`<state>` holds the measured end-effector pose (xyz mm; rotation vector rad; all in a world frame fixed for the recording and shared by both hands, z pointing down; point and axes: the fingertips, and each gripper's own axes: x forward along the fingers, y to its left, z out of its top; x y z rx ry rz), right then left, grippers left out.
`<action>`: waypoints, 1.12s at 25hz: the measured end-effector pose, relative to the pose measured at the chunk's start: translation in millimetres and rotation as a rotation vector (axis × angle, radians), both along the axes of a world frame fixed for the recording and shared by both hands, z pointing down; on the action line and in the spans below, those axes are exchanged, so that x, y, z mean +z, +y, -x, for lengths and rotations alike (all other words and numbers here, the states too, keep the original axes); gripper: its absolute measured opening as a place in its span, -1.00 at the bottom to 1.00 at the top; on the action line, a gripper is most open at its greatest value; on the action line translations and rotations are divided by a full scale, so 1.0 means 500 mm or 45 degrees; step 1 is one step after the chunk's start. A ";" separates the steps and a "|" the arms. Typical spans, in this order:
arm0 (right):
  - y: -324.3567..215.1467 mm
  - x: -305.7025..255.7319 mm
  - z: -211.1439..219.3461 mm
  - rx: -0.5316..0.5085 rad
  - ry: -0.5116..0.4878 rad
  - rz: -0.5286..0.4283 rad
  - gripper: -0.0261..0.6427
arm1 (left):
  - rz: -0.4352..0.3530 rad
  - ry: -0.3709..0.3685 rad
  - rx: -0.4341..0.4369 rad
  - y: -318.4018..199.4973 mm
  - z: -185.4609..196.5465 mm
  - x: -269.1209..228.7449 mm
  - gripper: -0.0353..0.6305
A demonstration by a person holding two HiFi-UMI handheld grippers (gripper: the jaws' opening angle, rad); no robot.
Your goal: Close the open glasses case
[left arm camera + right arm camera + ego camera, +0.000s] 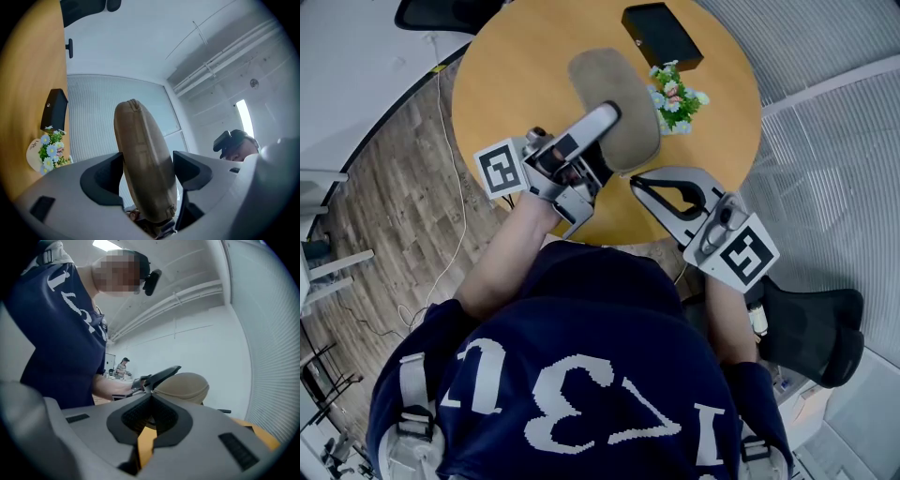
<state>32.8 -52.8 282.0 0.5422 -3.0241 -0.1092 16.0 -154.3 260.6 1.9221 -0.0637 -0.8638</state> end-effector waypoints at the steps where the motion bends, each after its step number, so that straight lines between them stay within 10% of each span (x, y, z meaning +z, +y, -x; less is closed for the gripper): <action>1: 0.010 0.002 0.001 -0.047 0.017 0.001 -0.85 | -0.003 -0.003 0.030 0.004 -0.007 -0.001 0.06; 7: 0.055 0.005 -0.008 -0.265 0.067 0.031 -0.85 | -0.022 -0.032 0.224 0.042 -0.051 0.001 0.06; 12: 0.043 0.014 -0.032 -0.201 0.069 0.055 -0.85 | -0.050 -0.083 0.207 0.039 -0.053 0.006 0.06; 21: -0.085 -0.052 -0.159 0.118 -0.451 0.280 -0.40 | -0.137 -0.212 0.236 0.050 -0.063 0.011 0.05; 28: -0.052 -0.034 -0.093 -0.141 -0.362 0.367 -0.36 | -0.233 -0.441 0.458 0.113 -0.102 0.047 0.08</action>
